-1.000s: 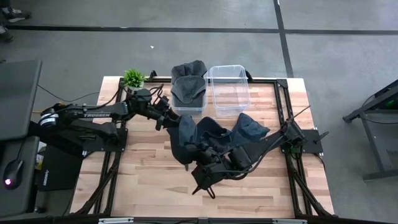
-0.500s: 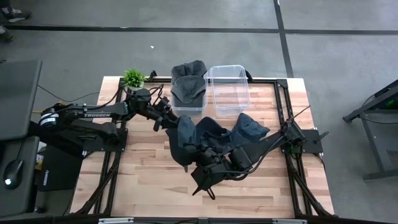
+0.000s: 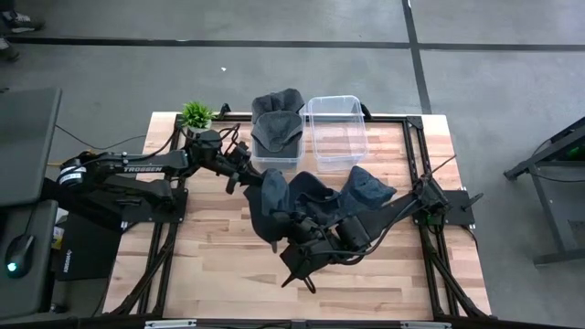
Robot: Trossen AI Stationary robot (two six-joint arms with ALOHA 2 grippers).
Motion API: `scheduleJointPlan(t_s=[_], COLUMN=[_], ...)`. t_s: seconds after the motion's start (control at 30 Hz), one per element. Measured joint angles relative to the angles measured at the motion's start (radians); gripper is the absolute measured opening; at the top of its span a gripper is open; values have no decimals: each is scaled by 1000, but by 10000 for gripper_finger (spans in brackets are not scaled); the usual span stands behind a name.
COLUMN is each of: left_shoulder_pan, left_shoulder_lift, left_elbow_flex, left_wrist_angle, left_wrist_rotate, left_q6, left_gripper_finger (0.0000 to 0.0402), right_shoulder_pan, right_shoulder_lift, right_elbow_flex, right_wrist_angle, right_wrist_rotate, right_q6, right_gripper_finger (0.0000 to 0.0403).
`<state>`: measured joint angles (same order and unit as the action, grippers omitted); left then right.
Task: Pick & Place hat
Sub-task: Put the left blue cap into the right transparent bin
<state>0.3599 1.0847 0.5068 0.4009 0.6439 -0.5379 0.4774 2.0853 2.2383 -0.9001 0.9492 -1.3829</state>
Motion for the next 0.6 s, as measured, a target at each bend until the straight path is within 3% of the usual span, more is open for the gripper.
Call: scheduleJointPlan(t_s=[0.4,0.6], left_shoulder_pan=[0,0], left_shoulder_lift=[0,0], left_elbow_flex=[0,0], left_wrist_angle=[0,2], left_wrist_rotate=[-23,-38], left_q6=[10,10], left_gripper_finger=[1,1], right_shoulder_pan=[-12,-12], right_shoulder_lift=[0,0], right_elbow_flex=[0,0], right_wrist_angle=[0,-5], right_wrist_rotate=[2,16], right_q6=[131,278], right_gripper_finger=[86,118])
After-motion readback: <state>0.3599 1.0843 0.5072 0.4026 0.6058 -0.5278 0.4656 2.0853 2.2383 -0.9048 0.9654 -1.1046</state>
